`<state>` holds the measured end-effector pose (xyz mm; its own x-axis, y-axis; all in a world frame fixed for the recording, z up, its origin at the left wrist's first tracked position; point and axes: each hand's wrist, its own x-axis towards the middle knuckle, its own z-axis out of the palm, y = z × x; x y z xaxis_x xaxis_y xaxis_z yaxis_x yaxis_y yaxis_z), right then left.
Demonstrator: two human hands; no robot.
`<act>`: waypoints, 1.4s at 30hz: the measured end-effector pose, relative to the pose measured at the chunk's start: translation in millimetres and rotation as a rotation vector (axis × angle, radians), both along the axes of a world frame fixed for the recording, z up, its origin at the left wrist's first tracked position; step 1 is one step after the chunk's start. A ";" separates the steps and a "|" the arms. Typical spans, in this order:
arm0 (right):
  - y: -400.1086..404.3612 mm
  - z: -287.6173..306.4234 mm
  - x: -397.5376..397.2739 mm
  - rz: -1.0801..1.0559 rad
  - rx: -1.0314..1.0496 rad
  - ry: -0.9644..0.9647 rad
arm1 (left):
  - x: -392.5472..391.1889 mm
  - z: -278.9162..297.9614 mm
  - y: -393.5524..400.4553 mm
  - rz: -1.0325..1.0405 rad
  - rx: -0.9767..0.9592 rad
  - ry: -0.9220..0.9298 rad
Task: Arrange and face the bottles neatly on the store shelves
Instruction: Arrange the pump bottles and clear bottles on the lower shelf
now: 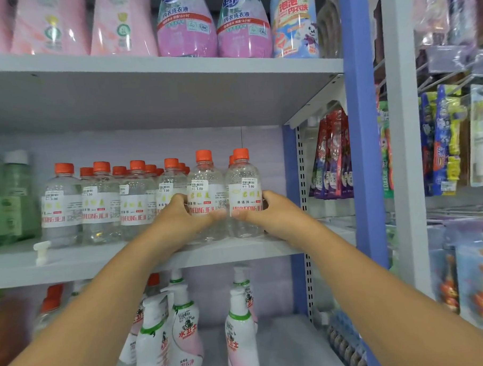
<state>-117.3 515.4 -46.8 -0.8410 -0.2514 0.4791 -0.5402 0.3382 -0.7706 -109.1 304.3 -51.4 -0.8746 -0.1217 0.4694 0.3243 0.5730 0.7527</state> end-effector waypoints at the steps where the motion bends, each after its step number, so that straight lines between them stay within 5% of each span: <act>1: -0.1 0.1 0.7 0.002 -0.004 0.001 | -0.3 0.4 -1.2 0.005 0.008 0.001; 42: -0.9 0.0 -1.6 -0.024 0.054 0.006 | 12.7 0.7 3.8 -0.021 0.031 0.054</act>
